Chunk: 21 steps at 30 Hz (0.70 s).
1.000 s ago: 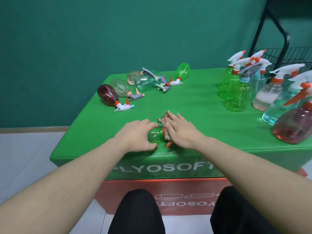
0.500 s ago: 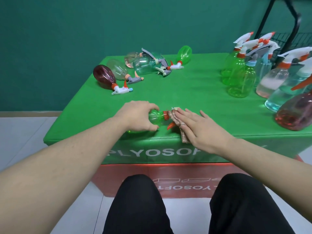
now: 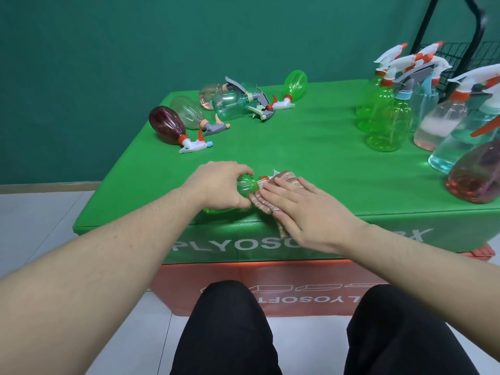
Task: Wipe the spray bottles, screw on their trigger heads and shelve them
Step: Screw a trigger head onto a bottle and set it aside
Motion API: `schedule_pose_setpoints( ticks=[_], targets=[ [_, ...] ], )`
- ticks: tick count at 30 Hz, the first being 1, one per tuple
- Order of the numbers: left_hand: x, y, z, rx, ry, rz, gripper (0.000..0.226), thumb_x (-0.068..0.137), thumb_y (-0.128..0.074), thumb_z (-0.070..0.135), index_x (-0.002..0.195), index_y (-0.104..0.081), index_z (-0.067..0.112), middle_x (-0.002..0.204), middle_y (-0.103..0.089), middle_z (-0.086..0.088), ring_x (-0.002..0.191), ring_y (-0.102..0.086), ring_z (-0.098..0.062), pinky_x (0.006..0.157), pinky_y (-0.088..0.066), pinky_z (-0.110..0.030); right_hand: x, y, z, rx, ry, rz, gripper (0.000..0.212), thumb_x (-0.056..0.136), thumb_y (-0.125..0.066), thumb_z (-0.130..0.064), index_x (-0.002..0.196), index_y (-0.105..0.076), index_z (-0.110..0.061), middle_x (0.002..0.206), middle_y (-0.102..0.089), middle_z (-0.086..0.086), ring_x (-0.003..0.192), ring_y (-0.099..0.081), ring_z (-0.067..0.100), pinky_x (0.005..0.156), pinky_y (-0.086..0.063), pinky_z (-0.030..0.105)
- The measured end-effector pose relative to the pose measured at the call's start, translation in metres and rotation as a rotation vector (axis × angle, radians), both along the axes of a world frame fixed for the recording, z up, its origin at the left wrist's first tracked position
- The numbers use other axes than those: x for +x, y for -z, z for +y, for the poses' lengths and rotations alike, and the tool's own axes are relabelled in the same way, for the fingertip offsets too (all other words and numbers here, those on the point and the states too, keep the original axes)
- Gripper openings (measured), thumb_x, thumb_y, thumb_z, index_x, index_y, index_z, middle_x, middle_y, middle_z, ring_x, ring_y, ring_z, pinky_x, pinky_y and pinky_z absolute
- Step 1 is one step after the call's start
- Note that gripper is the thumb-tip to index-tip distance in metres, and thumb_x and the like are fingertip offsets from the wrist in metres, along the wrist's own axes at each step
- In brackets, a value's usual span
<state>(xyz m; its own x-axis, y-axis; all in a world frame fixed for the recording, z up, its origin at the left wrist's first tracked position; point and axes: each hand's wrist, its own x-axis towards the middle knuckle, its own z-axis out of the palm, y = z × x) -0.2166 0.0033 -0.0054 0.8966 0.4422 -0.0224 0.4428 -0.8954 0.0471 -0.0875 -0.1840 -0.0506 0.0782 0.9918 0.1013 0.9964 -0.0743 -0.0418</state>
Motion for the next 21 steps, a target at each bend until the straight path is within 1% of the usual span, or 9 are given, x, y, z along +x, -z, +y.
schedule_pose_setpoints(
  ticks=[4,6,8,11,14,17,21],
  targets=[
    [-0.001,0.003,0.002,0.01,0.004,-0.016,0.078,0.081,-0.073,0.06,0.15,-0.048,0.035,0.143,-0.06,0.003,0.126,-0.059,-0.022,0.101,-0.052,-0.039,0.014,0.0,0.001,0.016,0.104,0.044,0.068,0.098,-0.002,-0.051,0.161,-0.016,-0.029,0.167,-0.012,-0.012,0.154,-0.008,0.007,0.127,-0.006,0.039],
    [-0.001,0.003,0.003,0.011,0.007,-0.019,0.078,0.081,-0.073,0.062,0.15,-0.048,0.035,0.144,-0.06,0.003,0.127,-0.059,-0.022,0.101,-0.052,-0.039,0.018,-0.002,0.003,0.022,0.134,0.116,0.067,0.099,-0.007,-0.051,0.161,-0.021,-0.029,0.166,-0.015,-0.013,0.154,-0.012,0.008,0.127,-0.007,0.04],
    [0.0,0.004,0.003,0.014,0.007,-0.024,0.078,0.081,-0.072,0.063,0.15,-0.048,0.035,0.144,-0.061,0.003,0.128,-0.059,-0.022,0.102,-0.052,-0.039,0.02,-0.003,0.008,0.019,0.146,0.175,0.06,0.104,-0.014,-0.047,0.16,-0.024,-0.028,0.166,-0.017,-0.014,0.154,-0.013,0.009,0.127,-0.008,0.042],
    [0.0,0.004,0.004,0.015,0.003,-0.031,0.078,0.081,-0.072,0.064,0.15,-0.048,0.036,0.144,-0.061,0.004,0.128,-0.059,-0.022,0.101,-0.052,-0.038,0.022,-0.005,0.019,0.001,0.17,0.241,0.053,0.109,-0.022,-0.041,0.16,-0.023,-0.029,0.166,-0.016,-0.015,0.154,-0.013,0.009,0.127,-0.009,0.045],
    [-0.001,0.006,0.003,0.028,0.001,-0.037,0.078,0.082,-0.071,0.064,0.151,-0.047,0.036,0.143,-0.061,0.005,0.126,-0.06,-0.022,0.099,-0.051,-0.036,0.026,-0.01,0.033,-0.052,0.196,0.319,0.052,0.109,-0.022,-0.041,0.16,-0.022,-0.032,0.166,-0.016,-0.015,0.154,-0.012,0.01,0.126,-0.009,0.048],
    [0.0,0.007,0.002,0.035,0.005,-0.043,0.078,0.082,-0.072,0.064,0.15,-0.047,0.037,0.14,-0.062,0.006,0.123,-0.06,-0.021,0.098,-0.052,-0.036,0.033,-0.015,0.05,-0.116,0.201,0.353,0.049,0.109,-0.02,-0.043,0.158,-0.027,-0.036,0.167,-0.016,-0.014,0.155,-0.011,0.012,0.125,-0.012,0.052],
    [-0.001,0.006,0.0,0.038,-0.001,-0.05,0.075,0.081,-0.071,0.065,0.148,-0.049,0.038,0.141,-0.061,0.008,0.125,-0.06,-0.021,0.099,-0.051,-0.036,0.038,-0.016,0.067,-0.159,0.198,0.366,0.05,0.109,-0.019,-0.043,0.156,-0.034,-0.032,0.167,-0.015,-0.012,0.155,-0.01,0.014,0.125,-0.011,0.053]
  ],
)
